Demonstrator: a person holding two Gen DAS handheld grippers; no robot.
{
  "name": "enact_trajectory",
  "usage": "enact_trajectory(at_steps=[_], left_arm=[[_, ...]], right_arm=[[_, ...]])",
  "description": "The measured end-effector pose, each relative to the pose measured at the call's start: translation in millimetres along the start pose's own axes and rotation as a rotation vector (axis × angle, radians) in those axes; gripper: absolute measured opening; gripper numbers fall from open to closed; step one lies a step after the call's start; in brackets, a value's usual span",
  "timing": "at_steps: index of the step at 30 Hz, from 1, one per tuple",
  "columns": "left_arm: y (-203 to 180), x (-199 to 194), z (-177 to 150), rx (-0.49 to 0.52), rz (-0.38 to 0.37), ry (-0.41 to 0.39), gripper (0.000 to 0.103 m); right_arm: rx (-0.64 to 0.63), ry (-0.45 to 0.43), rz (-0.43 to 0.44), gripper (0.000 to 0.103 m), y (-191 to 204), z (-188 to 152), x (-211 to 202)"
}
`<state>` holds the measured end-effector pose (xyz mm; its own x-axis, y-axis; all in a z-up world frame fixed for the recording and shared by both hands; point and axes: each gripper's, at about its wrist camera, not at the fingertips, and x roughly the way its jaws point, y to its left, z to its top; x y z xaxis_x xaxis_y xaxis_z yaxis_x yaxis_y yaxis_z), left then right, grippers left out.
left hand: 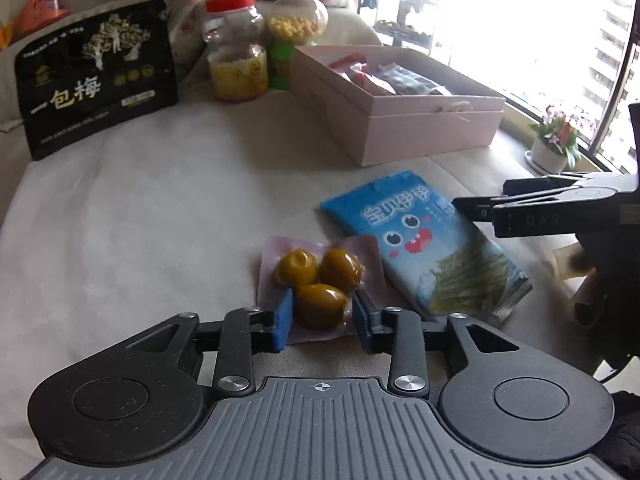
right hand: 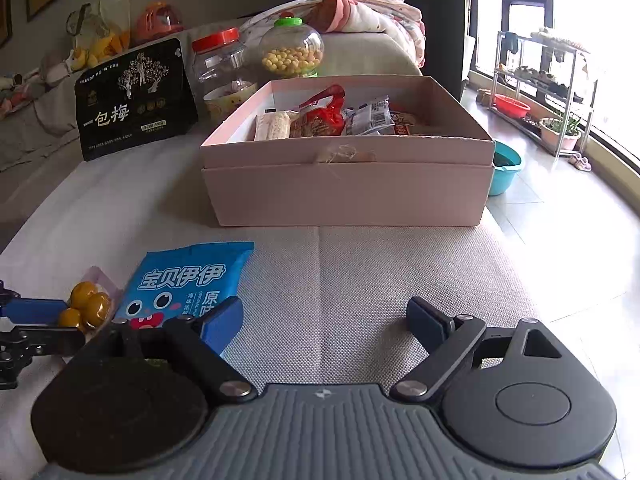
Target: Organize snacks
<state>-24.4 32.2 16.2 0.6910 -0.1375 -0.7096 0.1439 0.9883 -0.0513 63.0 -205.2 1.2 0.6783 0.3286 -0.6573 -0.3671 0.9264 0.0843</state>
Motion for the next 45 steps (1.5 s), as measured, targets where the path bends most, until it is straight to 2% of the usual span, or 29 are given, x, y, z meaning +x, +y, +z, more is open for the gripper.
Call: enact_trajectory(at_steps=[5,9,12,20,23,25,28,30,34,39,45], left_arm=[[12,2,0,-0.044,0.009,-0.014,0.038],[28,-4,-1,-0.092,0.085,-0.023,0.035],[41,-10,-3,-0.135,0.114,-0.021,0.035],[56,-11,-6,-0.243,0.068,-0.033,0.036],[57,-11,-8,-0.246,0.058,-0.047,0.035],[56,-12,-10,-0.246,0.060,-0.060,0.035],[53,-12,-13,-0.241,0.069,-0.074,0.035],[50,-12,-13,-0.226,0.080,-0.074,0.035],[50,-12,-13,-0.223,0.083,-0.075,0.035],[51,-12,-14,-0.225,0.078,-0.080,0.035],[52,-12,-15,-0.229,0.074,-0.087,0.036]], right_arm=[[-0.032,0.016,-0.005,0.096,5,1,4],[-0.078,0.035,-0.031,0.099,13,0,8],[-0.080,0.044,-0.027,0.101,12,1,9],[-0.106,0.130,-0.016,0.103,13,11,14],[-0.141,0.159,0.005,0.103,13,15,15],[-0.118,0.178,0.019,0.103,9,19,14],[-0.039,0.145,0.040,0.102,9,22,3],[-0.044,0.107,0.062,0.102,19,22,-8],[-0.158,0.043,0.063,0.102,56,18,-22],[-0.277,0.061,0.083,0.102,98,4,-13],[-0.324,0.018,0.042,0.102,106,-1,-13]])
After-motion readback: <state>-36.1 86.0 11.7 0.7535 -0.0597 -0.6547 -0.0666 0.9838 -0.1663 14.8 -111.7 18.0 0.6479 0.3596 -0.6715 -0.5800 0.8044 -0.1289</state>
